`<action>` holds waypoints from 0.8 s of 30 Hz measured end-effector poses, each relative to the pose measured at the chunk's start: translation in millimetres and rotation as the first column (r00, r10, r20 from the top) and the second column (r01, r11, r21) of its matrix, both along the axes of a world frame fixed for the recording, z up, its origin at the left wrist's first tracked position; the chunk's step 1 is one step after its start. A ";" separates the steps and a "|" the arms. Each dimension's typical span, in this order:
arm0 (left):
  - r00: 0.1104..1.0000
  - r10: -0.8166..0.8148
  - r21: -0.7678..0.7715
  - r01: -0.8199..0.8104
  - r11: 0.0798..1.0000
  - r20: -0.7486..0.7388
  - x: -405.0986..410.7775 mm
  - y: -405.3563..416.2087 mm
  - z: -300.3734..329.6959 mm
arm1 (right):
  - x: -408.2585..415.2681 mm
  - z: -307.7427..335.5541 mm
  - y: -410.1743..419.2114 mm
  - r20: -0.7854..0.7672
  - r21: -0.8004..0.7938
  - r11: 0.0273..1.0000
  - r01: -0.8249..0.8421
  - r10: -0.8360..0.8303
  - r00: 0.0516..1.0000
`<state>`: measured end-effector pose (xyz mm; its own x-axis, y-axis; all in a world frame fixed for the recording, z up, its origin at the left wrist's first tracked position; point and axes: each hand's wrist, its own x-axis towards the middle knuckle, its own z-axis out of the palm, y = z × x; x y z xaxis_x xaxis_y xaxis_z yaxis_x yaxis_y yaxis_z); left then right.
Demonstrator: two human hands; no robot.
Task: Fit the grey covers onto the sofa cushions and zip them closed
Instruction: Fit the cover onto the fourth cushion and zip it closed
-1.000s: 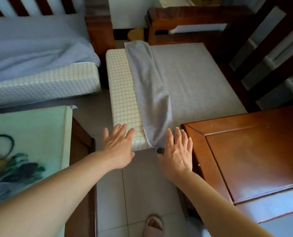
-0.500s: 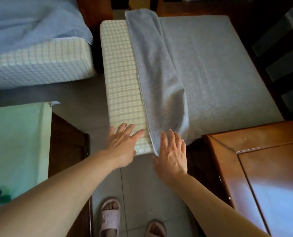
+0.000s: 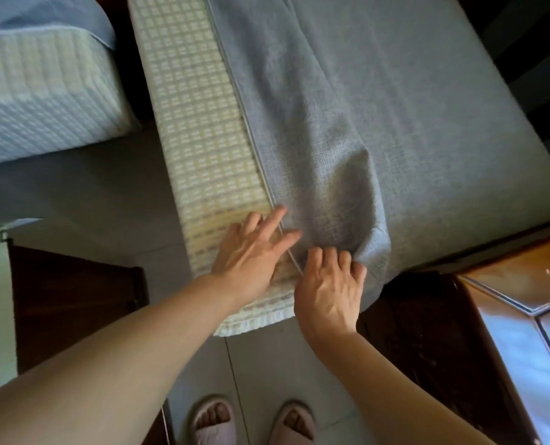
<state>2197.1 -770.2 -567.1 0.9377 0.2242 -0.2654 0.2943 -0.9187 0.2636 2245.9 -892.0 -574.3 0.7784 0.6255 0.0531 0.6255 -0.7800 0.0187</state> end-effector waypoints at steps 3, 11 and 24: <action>0.990 0.007 0.000 -0.007 1.000 0.142 15.3 -0.2 -3.5 | 1.7 0.4 5.3 -0.033 0.053 0.998 -0.019 0.021 0.999; 0.993 -0.059 0.024 0.056 0.998 0.101 16.5 14.4 5.4 | -1.4 1.4 -2.6 -0.140 -0.017 0.997 -0.069 0.066 0.988; 0.948 -0.125 -0.043 0.117 0.992 -0.292 77.2 62.7 42.6 | 71.6 47.9 40.7 -0.632 -0.293 0.949 0.115 -0.283 0.722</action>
